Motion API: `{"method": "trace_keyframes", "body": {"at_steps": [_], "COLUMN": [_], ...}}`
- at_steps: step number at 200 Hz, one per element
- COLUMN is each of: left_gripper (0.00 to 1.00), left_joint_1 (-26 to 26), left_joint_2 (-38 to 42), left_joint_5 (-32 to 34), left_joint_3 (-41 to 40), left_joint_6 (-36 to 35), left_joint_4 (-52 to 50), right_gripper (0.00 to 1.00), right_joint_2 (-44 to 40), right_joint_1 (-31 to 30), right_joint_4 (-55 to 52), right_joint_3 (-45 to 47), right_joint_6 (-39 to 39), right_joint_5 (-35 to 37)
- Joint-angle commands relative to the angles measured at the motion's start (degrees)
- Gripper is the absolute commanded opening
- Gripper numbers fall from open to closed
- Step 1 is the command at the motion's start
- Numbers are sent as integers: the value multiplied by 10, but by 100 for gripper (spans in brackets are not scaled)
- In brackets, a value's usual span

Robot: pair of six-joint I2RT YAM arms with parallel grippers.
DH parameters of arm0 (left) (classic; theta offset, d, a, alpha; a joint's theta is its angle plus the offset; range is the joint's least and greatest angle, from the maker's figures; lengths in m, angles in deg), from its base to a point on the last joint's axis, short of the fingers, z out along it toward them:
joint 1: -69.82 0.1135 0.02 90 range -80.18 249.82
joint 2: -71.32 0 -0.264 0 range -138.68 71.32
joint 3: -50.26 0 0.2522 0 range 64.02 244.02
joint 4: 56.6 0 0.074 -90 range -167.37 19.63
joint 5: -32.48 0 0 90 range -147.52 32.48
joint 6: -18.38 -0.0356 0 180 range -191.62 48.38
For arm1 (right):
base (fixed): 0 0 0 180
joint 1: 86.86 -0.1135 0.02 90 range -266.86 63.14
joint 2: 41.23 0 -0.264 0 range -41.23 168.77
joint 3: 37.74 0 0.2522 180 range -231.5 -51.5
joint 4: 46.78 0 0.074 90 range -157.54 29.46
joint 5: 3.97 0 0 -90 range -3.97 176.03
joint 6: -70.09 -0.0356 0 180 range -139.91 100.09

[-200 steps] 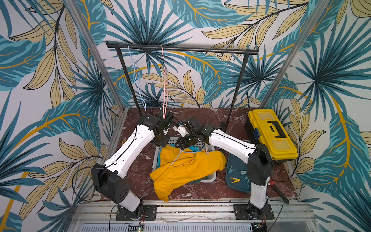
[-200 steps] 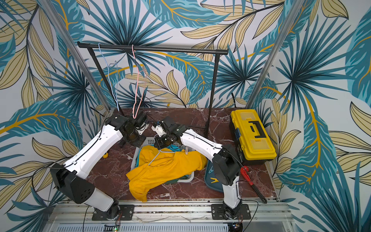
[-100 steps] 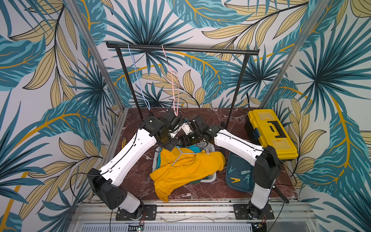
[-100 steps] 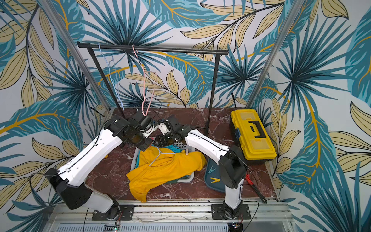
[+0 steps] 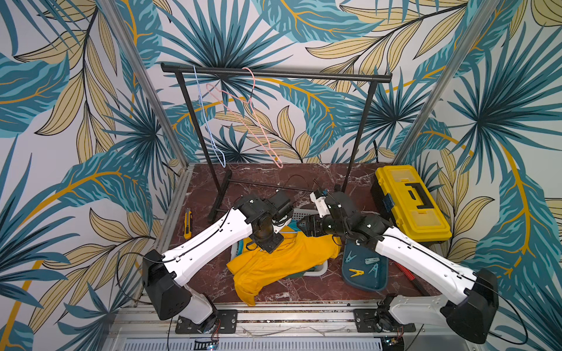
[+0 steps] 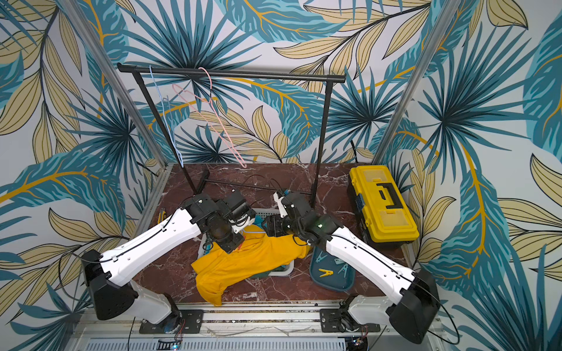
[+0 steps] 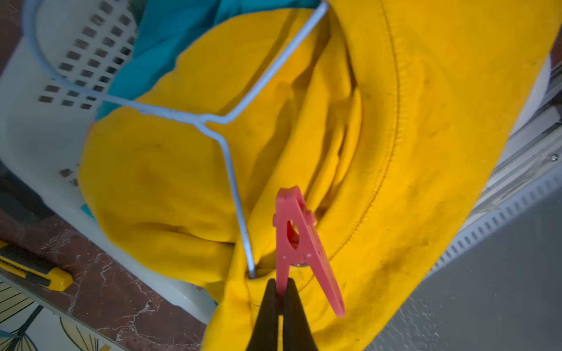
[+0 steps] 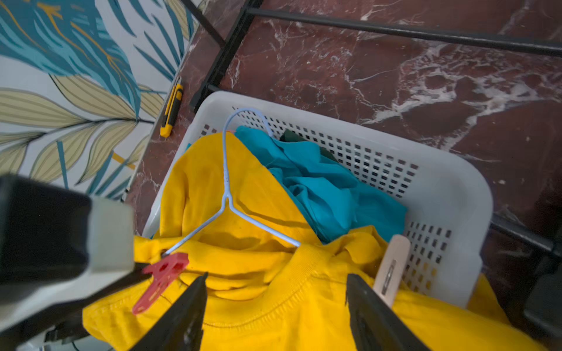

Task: Remove the clothespins securing t-shirts to the hanger
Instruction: Place the clothespin in the storage box.

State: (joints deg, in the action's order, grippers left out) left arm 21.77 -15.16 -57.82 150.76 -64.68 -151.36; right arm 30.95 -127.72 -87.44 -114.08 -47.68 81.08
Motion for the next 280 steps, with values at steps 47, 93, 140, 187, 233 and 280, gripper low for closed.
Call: {"method": "trace_keyframes", "body": {"at_steps": [47, 93, 140, 187, 233, 280], "left_gripper": [0, 0, 0, 0, 0, 0], "left_joint_1": [-78, -91, -114, -136, -168, -181], "left_joint_2": [-82, -182, -288, -365, -483, -499], "left_joint_5": [-30, -56, -90, -122, -153, -192], "left_joint_3": [151, 298, 471, 579, 725, 688], "left_joint_6": [25, 8, -20, 5, 36, 89], "left_joint_4": [-4, -5, -5, -3, -1, 110], "right_gripper": [90, 99, 99, 99, 99, 99], "right_joint_2": [-148, -226, -321, -355, -401, -474], "right_joint_1": [2, 3, 3, 3, 3, 3], "right_joint_4": [-80, -154, -178, -210, -257, -280], "right_joint_3": [33, -26, -44, -75, -90, -67], "right_joint_6": [-41, -68, -88, -49, -65, -90], "right_joint_5": [204, 348, 471, 535, 533, 527]}}
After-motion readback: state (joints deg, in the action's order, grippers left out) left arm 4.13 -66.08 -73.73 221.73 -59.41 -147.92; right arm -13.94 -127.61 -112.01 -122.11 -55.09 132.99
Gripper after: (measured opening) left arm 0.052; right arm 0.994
